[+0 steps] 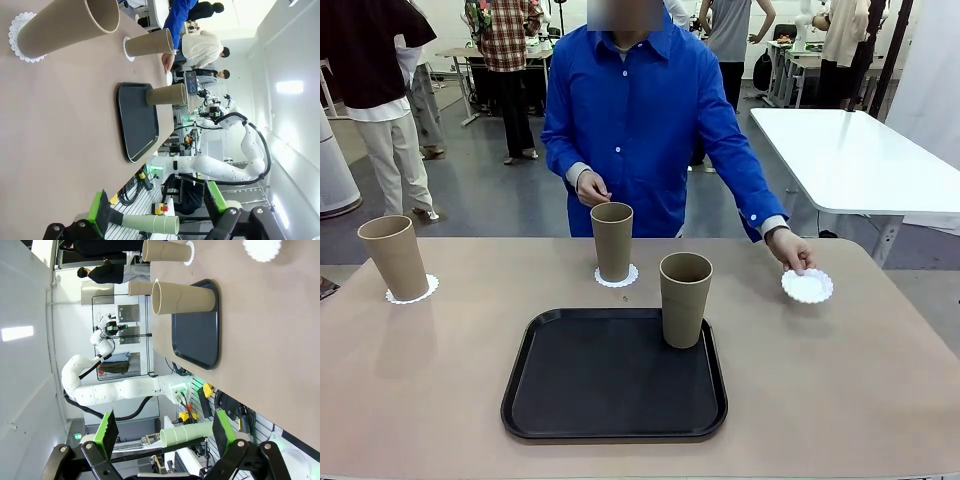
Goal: Place coasters on the table and set cups on them.
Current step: Take one Reusable plastic cup from the Flat Tray and place it on a coaster set by the human.
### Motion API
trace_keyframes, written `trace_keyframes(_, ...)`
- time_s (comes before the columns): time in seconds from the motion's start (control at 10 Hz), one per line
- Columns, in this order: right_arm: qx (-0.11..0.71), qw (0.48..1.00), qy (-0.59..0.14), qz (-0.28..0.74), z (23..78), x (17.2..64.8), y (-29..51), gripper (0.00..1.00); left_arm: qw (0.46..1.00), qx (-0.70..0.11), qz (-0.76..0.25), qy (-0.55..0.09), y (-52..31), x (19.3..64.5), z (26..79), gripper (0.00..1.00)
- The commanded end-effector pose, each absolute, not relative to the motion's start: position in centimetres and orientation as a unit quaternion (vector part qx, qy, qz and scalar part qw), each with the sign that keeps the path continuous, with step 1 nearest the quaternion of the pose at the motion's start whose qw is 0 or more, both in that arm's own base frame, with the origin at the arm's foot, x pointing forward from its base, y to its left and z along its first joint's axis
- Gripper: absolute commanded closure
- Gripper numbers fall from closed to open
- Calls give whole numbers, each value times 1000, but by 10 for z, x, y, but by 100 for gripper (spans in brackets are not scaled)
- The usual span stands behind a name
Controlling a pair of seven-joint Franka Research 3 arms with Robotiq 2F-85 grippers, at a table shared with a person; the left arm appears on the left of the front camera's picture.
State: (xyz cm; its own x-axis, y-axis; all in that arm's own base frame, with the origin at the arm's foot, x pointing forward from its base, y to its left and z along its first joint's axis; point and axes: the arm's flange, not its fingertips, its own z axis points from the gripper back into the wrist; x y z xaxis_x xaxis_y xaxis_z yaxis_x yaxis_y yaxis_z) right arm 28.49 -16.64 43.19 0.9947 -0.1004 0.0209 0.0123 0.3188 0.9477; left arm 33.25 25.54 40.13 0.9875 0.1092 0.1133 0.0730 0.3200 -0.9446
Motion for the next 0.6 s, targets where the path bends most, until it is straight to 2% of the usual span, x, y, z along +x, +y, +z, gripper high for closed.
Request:
trace_keyframes(0.0,587,808,-40,-32,432,284,-166,0,806,-587,16,-81,256,332,402,0)
trace_keyframes(0.5,587,808,-40,-32,432,284,-166,0,806,-587,16,-81,256,332,402,0)
